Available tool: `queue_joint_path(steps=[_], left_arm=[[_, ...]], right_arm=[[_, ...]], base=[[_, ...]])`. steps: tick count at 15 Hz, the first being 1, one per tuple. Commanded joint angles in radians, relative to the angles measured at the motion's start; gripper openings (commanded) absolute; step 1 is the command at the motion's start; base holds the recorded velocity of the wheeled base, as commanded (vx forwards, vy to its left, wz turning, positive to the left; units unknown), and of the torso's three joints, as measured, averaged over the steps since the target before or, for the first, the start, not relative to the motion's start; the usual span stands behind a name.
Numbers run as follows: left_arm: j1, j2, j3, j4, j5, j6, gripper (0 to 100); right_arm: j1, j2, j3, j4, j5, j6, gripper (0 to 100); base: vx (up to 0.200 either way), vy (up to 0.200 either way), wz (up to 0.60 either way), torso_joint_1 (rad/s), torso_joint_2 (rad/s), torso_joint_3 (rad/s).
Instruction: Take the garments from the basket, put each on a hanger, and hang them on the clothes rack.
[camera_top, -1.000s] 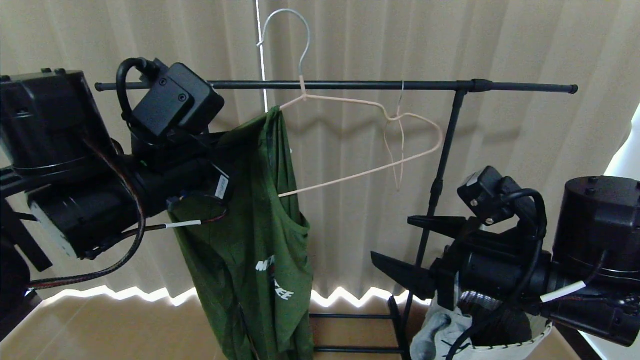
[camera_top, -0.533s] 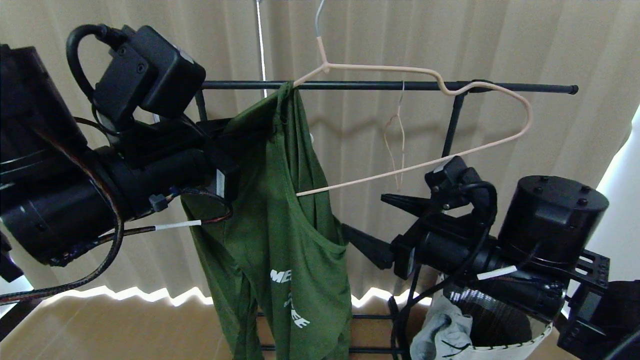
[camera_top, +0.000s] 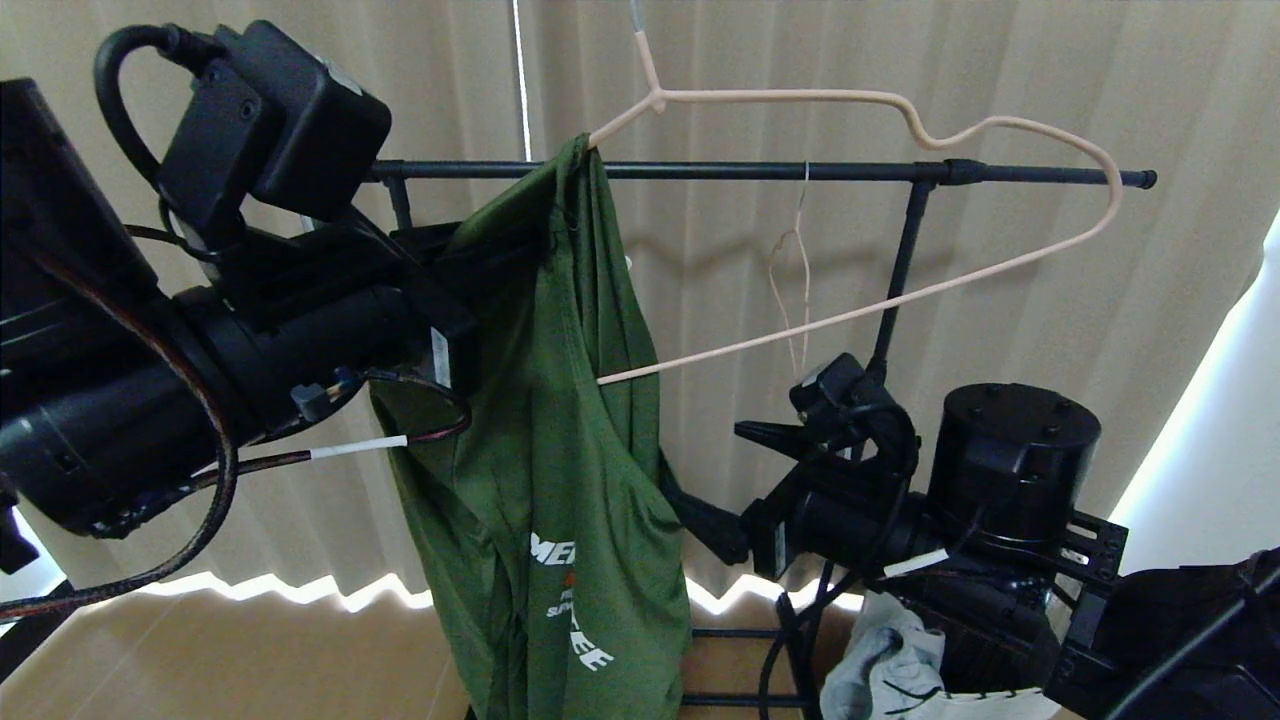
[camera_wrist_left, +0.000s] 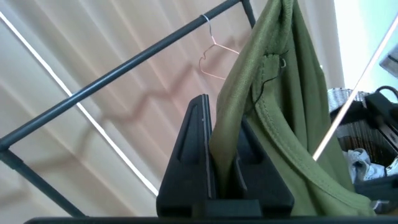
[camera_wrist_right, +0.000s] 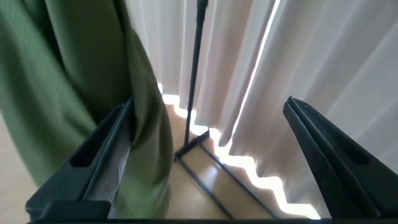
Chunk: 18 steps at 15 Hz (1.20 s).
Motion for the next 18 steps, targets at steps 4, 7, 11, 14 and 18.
queue_joint_path(steps=[4,7,11,14,18], left_arm=[[0.02,0.003,0.0,0.0,0.002,-0.001,0],[0.074,-0.002,0.043,0.001,0.003,0.015,0],[0.151,-0.017,0.123,0.001,0.002,0.11,0],[0.163,-0.023,0.163,0.001,0.002,0.148,0],[0.206,-0.025,0.221,0.001,0.005,0.262,0]], right_arm=[[-0.002,-0.036,0.099,-0.003,-0.01,-0.01,0],[-0.07,-0.113,0.152,0.0,-0.021,-0.021,0],[-0.246,-0.173,0.154,0.008,-0.019,-0.07,0],[-0.326,-0.17,0.106,0.009,-0.019,-0.09,0],[-0.357,-0.164,0.041,0.011,-0.016,-0.09,0]], base=[[0.0,0.0,0.0,0.0,0.0,0.0],[0.0,0.0,0.0,0.0,0.0,0.0],[0.0,0.0,0.0,0.0,0.0,0.0],[0.0,0.0,0.0,0.0,0.0,0.0],[0.0,0.0,0.0,0.0,0.0,0.0]])
